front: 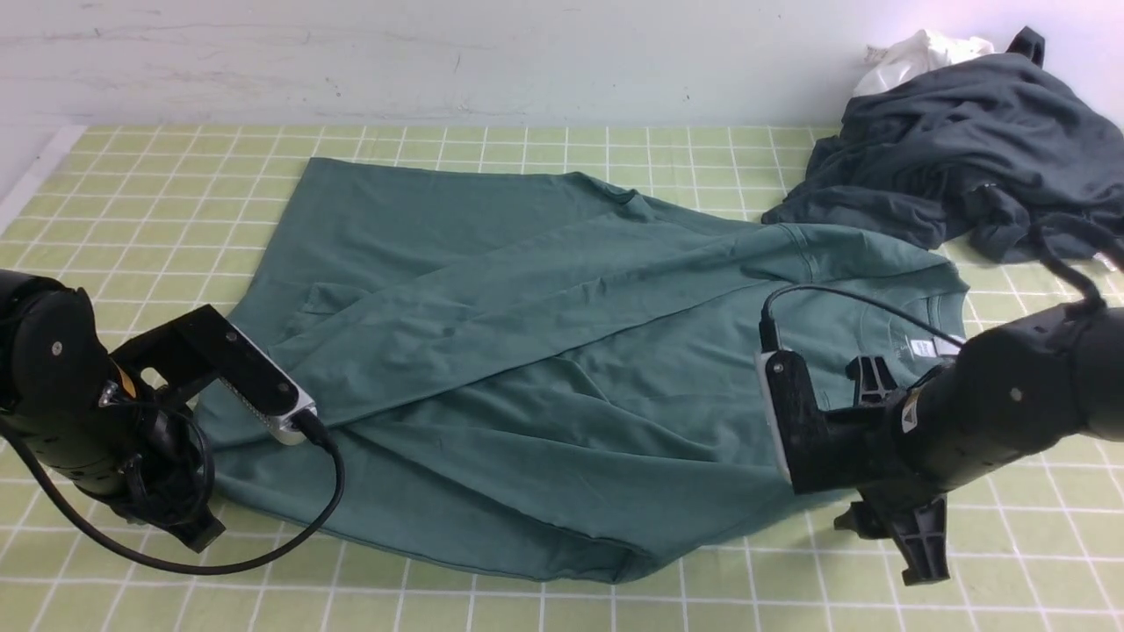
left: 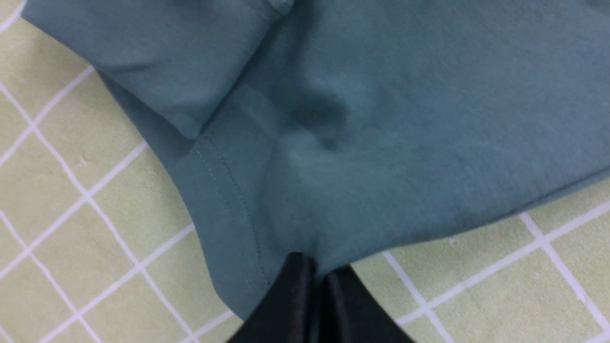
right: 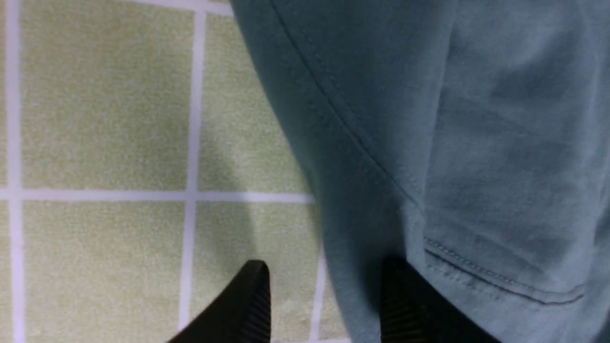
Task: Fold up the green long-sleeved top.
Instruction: Use both arms simultaneously to clamp the lower edge of the clothing fabric, then use both arms to drag the lower edge of the fabric forward and fold it over the upper edge
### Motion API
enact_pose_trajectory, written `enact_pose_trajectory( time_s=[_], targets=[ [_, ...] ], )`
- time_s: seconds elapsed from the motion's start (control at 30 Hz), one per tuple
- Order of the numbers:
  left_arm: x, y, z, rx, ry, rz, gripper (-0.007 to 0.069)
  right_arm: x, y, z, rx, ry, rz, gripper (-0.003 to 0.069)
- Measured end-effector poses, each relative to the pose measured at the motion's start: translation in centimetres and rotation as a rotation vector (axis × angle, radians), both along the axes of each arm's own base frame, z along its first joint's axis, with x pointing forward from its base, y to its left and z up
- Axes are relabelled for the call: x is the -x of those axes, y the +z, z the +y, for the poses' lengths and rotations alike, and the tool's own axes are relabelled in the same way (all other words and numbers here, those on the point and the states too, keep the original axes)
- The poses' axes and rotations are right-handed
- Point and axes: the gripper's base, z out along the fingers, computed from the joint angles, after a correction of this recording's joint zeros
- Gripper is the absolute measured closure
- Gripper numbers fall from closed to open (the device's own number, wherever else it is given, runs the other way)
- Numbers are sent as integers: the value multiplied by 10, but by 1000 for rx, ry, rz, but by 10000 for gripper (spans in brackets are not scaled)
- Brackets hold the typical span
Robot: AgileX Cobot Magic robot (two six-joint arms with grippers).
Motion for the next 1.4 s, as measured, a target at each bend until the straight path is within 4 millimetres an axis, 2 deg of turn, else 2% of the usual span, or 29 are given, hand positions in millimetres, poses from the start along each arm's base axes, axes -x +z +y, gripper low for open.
enact_pose_trajectory(
  time_s=[0.07, 0.33, 0.47, 0.6, 0.7, 0.77, 0.87, 0.93, 1.03, 1.17, 1.27, 1.3, 1.33, 1.37, 1.4],
  targets=[
    [0, 0, 0, 0, 0, -1, 625, -2, -1, 1, 4, 0, -9, 389],
    [1, 0, 0, 12, 38, 5, 625, -11, -1, 2, -60, -182, -37, 648],
    [4, 4, 1, 21, 71, 9, 625, -12, 7, 1, -89, -293, -19, 662],
    [8, 11, 1, 23, 80, 1, 625, -8, 13, -3, -55, -301, -7, 662],
    [15, 22, 2, 19, 87, 20, 625, -3, 25, -7, -30, -311, -5, 662],
    [19, 36, 2, 22, 95, 14, 625, 3, 40, -11, -26, -324, -27, 662],
    [12, 56, 2, 36, 102, -60, 617, 3, 62, -13, -38, -310, -110, 662],
    [-3, 70, 0, 51, 108, -137, 610, -5, 73, -13, -57, -295, -186, 662],
    [-39, 93, -3, 81, 118, -284, 607, -35, 87, -15, -127, -313, -311, 662],
    [-103, 113, -4, 131, 158, -447, 607, -95, 101, -19, -213, -385, -433, 662],
    [-151, 114, -3, 166, 201, -518, 607, -136, 96, -19, -227, -414, -469, 662],
    [-153, 109, -3, 166, 203, -510, 607, -140, 99, -19, -232, -414, -482, 662],
    [-175, 105, -3, 181, 222, -531, 607, -159, 96, -20, -238, -426, -500, 662],
    [-189, 101, -3, 190, 233, -542, 607, -170, 93, -21, -243, -438, -507, 662],
    [-195, 102, -3, 198, 242, -556, 607, -177, 90, -22, -250, -450, -511, 662]
  ],
)
